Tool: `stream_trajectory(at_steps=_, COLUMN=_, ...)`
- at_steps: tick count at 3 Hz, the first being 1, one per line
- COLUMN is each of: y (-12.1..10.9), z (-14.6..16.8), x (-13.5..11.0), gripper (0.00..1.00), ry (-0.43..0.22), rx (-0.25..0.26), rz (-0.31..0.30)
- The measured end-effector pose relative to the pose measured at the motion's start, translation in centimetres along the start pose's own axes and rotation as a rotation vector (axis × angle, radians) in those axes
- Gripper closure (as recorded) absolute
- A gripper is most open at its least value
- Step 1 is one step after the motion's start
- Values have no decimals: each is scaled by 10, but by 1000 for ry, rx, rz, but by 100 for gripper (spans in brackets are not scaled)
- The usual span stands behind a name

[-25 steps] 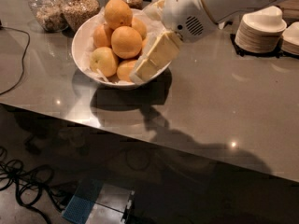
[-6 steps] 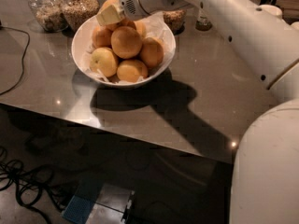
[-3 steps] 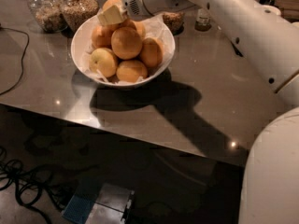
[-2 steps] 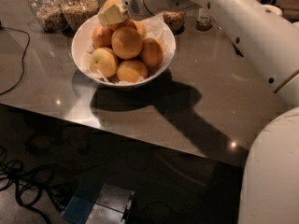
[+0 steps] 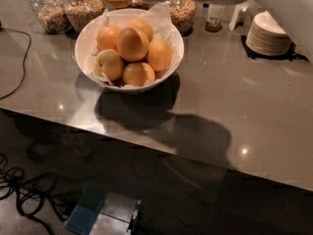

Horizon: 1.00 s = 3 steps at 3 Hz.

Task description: Pick orange from white bowl

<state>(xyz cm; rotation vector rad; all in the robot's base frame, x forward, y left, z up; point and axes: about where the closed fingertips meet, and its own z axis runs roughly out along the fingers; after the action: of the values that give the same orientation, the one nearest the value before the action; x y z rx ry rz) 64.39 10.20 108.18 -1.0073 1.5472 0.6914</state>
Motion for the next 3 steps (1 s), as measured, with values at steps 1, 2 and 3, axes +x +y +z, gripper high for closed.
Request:
stream_trajectory(at_steps=1, y=0, z=0, x=0, gripper=100, ry=0, rx=0, rz=0)
stream_trajectory(at_steps=2, y=18, z=-6, x=-6, gripper=100, ry=15, rx=-63, rz=4)
stream_trajectory(at_steps=3, y=66, z=-28, x=-22, gripper=100, ry=33, rx=-152, rz=-12)
